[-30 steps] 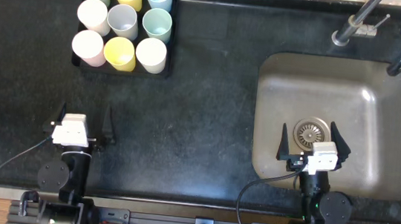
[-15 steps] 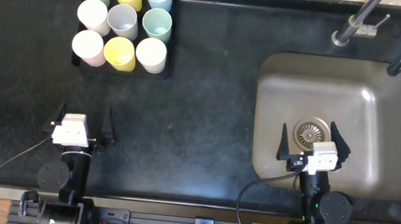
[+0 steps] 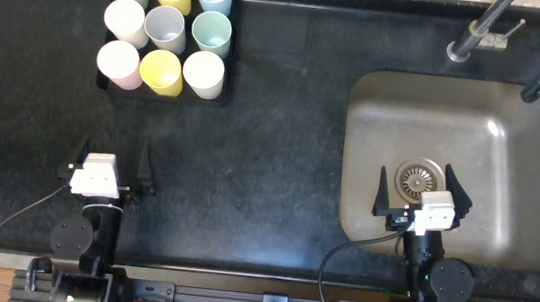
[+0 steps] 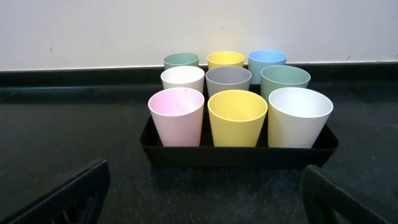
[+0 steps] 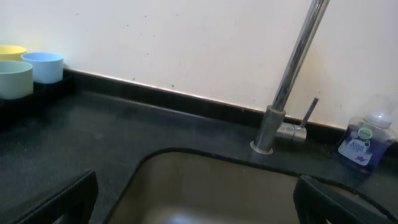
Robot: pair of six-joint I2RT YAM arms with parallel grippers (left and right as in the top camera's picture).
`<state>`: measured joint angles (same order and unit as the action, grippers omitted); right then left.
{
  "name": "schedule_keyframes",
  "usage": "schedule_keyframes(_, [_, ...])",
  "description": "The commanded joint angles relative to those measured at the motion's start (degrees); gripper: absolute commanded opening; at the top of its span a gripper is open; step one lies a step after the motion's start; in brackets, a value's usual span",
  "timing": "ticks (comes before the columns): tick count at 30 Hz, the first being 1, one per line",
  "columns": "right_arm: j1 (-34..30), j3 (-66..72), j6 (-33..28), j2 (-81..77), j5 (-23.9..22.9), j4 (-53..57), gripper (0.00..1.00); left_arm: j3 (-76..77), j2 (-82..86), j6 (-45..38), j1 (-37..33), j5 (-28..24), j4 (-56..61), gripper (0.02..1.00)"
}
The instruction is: Store Cups
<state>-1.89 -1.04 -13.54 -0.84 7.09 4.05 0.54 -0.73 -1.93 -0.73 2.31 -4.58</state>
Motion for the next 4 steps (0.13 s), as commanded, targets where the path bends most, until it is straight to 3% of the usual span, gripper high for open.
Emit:
schedule_keyframes(1, [-0.39, 0.76, 0.48, 0.63, 0.39, -0.28, 0.998, -0.09, 0.57, -0.87, 0.2, -0.31, -0.09, 1.0])
schedule_keyframes(4, [-0.39, 0.76, 0.48, 0.63, 0.37, -0.28, 0.998, -0.09, 0.57, -0.87, 0.2, -0.31, -0.09, 1.0])
